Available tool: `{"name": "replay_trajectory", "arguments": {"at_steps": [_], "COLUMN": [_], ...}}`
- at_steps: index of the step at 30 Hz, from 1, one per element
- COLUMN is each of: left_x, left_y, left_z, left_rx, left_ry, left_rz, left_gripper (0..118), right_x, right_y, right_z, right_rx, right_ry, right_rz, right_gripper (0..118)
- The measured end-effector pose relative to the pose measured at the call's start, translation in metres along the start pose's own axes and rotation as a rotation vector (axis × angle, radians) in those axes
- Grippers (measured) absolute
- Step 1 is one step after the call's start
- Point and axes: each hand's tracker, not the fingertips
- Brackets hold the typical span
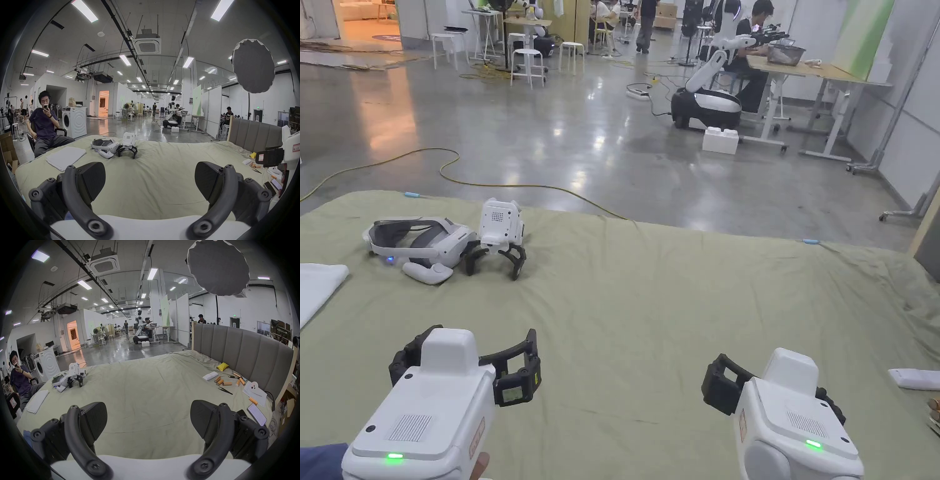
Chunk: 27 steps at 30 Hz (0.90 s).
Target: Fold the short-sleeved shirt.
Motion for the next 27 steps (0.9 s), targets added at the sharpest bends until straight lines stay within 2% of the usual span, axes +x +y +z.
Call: {"name": "replay_trajectory", "arguments": {"at_steps": [8,15,27], "left_x": [-0.005,-0.0037,-0.0067], "left_y": [0.0004,0.0016,-0.0003], "left_z": [-0.0009,-0.0018,-0.0007], "left_rx": [0.013,0.009,0.008], "left_ry": [-0.005,-0.003,0.011], "left_rz": [0.009,-0.011,-0.032], "left_gripper": [111,111,111], "right_x": [0.0042,-0.0044,-0.0056], "right_y": [-0.0008,-0.0025,-0.0069], "right_z": [0.0033,0.0028,0.0014], "right_rx": [0.025,0.073,0.19], "right_ry": [0.078,0.063,0.023], "right_rz": [-0.045,0.023,0.073], "right_gripper": [105,105,105]}}
